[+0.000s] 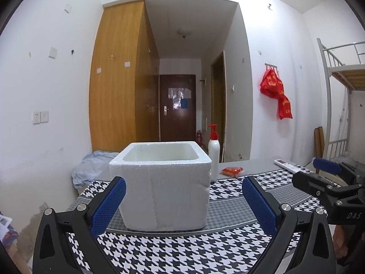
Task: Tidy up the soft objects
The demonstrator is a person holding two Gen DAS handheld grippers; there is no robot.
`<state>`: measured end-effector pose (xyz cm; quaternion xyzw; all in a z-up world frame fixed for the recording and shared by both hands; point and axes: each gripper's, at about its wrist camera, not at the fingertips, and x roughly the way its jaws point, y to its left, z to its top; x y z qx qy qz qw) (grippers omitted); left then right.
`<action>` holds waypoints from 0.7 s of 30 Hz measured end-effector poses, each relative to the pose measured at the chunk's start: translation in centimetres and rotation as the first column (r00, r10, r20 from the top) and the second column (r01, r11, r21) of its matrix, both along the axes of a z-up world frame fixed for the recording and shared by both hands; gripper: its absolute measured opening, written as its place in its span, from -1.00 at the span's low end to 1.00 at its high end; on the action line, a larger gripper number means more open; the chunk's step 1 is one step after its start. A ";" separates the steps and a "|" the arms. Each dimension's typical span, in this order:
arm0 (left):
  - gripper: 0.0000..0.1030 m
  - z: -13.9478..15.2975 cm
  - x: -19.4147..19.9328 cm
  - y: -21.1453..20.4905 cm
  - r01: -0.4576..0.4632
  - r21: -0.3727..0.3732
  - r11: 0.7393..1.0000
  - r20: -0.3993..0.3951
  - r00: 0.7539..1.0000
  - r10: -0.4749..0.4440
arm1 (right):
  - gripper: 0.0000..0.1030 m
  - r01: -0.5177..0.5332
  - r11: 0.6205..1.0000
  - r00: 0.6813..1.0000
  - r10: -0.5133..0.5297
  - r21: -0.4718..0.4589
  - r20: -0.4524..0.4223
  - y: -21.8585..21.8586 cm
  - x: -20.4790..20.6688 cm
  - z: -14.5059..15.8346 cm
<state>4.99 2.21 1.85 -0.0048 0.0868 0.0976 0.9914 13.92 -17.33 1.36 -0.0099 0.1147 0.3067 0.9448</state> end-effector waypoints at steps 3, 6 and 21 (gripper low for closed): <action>0.98 -0.3 0.1 0.1 0.000 -0.008 1.000 -0.013 1.000 0.000 | 0.99 -0.010 1.000 1.000 0.010 -0.002 -0.016 0.1 0.2 -0.5; 0.98 -0.7 0.2 0.4 -0.007 -0.019 1.000 -0.026 1.000 0.007 | 0.99 -0.020 1.000 1.000 0.020 -0.008 -0.020 0.3 0.2 -0.8; 0.98 -1.4 -0.3 0.7 -0.022 -0.031 0.999 -0.043 0.999 0.020 | 0.99 -0.064 0.998 0.998 0.064 -0.014 -0.027 1.0 -0.2 -0.9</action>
